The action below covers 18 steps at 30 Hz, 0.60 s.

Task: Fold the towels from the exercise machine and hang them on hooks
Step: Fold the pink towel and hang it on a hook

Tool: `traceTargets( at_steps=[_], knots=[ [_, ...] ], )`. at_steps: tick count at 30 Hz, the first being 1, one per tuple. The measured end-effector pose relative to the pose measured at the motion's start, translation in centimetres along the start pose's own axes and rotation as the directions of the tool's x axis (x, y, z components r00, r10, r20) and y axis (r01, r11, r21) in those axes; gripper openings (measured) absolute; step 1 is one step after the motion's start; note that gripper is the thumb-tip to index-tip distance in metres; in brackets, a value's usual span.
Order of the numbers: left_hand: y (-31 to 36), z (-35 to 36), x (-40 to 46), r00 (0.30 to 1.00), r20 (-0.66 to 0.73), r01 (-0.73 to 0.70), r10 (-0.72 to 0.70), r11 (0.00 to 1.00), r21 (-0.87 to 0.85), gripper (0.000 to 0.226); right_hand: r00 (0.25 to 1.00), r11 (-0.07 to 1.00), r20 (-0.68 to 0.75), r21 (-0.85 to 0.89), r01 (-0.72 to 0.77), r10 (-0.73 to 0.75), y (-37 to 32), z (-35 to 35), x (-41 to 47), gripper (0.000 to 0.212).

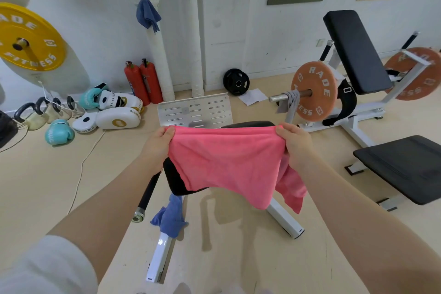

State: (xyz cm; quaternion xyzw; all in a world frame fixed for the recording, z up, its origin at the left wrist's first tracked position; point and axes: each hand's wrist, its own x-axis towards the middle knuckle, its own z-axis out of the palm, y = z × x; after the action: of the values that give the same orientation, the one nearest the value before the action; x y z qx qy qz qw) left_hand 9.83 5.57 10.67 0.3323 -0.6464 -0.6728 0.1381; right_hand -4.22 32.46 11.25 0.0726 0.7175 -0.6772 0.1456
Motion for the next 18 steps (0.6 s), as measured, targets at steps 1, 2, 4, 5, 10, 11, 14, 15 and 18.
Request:
traceTargets(
  at_steps=[1, 2, 4, 5, 10, 11, 14, 15, 18],
  knots=[
    [0.0, 0.1, 0.1, 0.998, -0.066, -0.022, 0.026, 0.998, 0.053, 0.02, 1.0, 0.999, -0.001, -0.047, 0.02, -0.02, 0.0, -0.1, 0.0, 0.026],
    [0.1, 0.3, 0.0, 0.991, -0.125, -0.041, 0.05, 0.996, 0.076, 0.019, 0.999, 0.995, 0.005, -0.084, 0.045, -0.045, 0.0, -0.1, 0.0, 0.02],
    [0.4, 0.7, -0.2, 0.98, -0.181, -0.072, 0.078, 0.997, 0.04, 0.017, 0.997, 0.99, 0.018, -0.116, 0.079, -0.077, -0.2, 0.1, 0.0, 0.007],
    [0.6, 0.9, -0.4, 0.981, -0.18, -0.078, 0.077, 0.997, 0.005, 0.016, 0.996, 0.988, 0.014, -0.124, 0.089, -0.088, -0.3, 0.3, 0.0, 0.012],
    [1.5, 1.1, -0.7, 0.993, -0.09, -0.079, 0.072, 0.994, -0.075, 0.019, 0.997, 0.985, -0.021, -0.157, 0.076, -0.08, -1.0, 0.8, -0.2, 0.018],
    [1.7, 1.3, -0.7, 0.995, -0.082, -0.064, 0.056, 0.993, -0.095, 0.021, 0.997, 0.984, -0.013, -0.164, 0.071, -0.074, -1.2, 1.2, -0.6, 0.017],
    [2.3, 2.8, -1.1, 0.996, -0.067, -0.06, 0.055, 0.995, -0.075, 0.031, 0.995, 0.986, 0.069, -0.147, 0.08, -0.07, -2.3, 3.0, -2.7, 0.012],
    [2.5, 3.4, -1.4, 0.995, -0.071, -0.077, 0.075, 0.997, -0.018, 0.033, 0.989, 0.986, 0.125, -0.131, 0.1, -0.083, -2.9, 3.7, -3.7, 0.012],
    [2.9, 4.9, -2.3, 0.991, -0.042, -0.126, 0.129, 0.989, 0.075, 0.032, 0.916, 0.987, 0.372, 0.001, 0.162, -0.151, -4.7, 5.4, -6.9, 0.022]
  ],
)
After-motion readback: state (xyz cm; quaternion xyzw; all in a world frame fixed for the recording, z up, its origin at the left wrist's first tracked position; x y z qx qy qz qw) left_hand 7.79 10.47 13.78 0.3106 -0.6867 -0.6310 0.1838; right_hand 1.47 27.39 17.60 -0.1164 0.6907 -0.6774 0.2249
